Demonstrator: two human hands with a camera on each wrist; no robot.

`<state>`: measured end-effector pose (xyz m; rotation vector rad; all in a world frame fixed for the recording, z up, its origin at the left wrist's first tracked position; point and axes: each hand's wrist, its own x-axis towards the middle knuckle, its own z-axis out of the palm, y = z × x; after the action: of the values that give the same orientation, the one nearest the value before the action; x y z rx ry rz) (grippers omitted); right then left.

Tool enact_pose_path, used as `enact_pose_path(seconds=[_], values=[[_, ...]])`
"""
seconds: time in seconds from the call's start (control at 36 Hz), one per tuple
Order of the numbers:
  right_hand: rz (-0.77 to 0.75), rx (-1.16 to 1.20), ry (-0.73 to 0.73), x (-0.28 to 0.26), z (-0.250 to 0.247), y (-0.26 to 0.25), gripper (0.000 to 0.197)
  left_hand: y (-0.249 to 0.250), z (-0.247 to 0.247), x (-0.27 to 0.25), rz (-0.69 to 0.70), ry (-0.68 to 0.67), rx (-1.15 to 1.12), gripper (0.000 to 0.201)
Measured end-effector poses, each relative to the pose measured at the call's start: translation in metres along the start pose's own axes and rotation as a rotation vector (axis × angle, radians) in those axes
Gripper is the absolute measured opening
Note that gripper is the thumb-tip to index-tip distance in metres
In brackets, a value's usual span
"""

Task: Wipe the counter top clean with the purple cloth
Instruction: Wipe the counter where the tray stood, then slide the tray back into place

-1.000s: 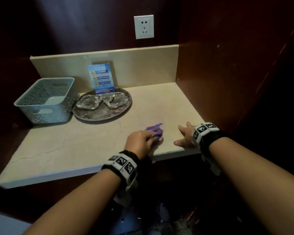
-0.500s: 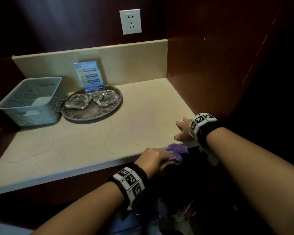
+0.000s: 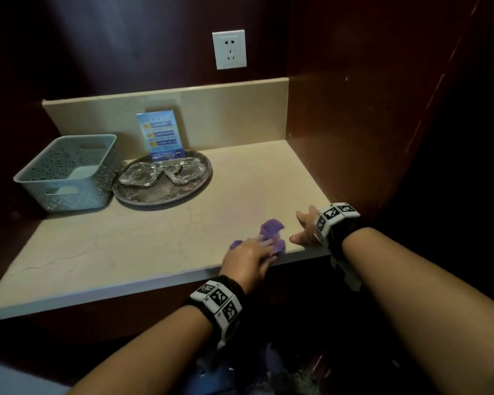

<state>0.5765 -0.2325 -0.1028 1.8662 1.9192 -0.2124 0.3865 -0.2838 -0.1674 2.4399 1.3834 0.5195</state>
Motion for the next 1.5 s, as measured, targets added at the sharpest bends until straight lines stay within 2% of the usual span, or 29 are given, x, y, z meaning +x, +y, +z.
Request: enact_pose_path(seconds=[0.06,0.11,0.22,0.36,0.47,0.64,0.69,0.81,0.89,0.97,1.08,1.25,1.33,1.5], values=[[-0.007,-0.014,0.025,0.0,0.001,-0.002,0.085,0.013,0.003,-0.004,0.076,-0.013,-0.035,0.041],[-0.013,-0.014,0.035,0.001,0.002,-0.002,0.085,0.015,-0.008,-0.004,0.068,0.034,-0.133,0.031],[-0.015,-0.017,0.031,0.001,-0.001,-0.002,0.087,0.002,-0.046,0.005,-0.085,0.222,-0.278,0.021],[-0.037,0.021,-0.004,0.006,-0.007,-0.009,0.086,-0.029,-0.084,0.016,-0.281,0.322,-0.135,0.023],[-0.058,0.065,-0.044,0.016,-0.011,-0.018,0.09,-0.052,-0.096,0.012,-0.336,0.261,-0.007,0.024],[-0.066,0.129,-0.086,0.027,-0.013,-0.028,0.093,-0.057,-0.077,0.004,-0.359,-0.028,0.017,0.033],[-0.059,0.148,-0.091,0.031,-0.013,-0.029,0.094,-0.057,-0.074,0.005,-0.377,-0.06,0.018,0.037],[-0.062,0.184,-0.065,0.034,-0.014,-0.035,0.093,-0.062,-0.093,0.013,-0.419,0.056,-0.065,0.046],[-0.098,0.291,-0.013,0.038,-0.022,-0.051,0.091,-0.074,-0.113,0.02,-0.409,0.111,-0.027,0.058],[-0.156,0.372,0.048,0.043,-0.038,-0.076,0.085,-0.089,-0.13,0.023,-0.427,0.135,0.003,0.058],[-0.198,0.442,0.136,0.054,-0.064,-0.105,0.081,-0.125,-0.151,0.019,-0.561,0.157,0.031,0.059],[-0.18,0.562,0.265,0.075,-0.096,-0.14,0.069,-0.194,-0.176,0.012,-0.785,0.177,-0.063,0.061],[-0.161,0.625,0.313,0.087,-0.106,-0.156,0.063,-0.223,-0.183,0.013,-0.846,0.202,-0.144,0.063],[-0.076,0.707,0.3,0.121,-0.119,-0.173,0.06,-0.255,-0.182,0.019,-0.895,0.175,-0.266,0.062]])
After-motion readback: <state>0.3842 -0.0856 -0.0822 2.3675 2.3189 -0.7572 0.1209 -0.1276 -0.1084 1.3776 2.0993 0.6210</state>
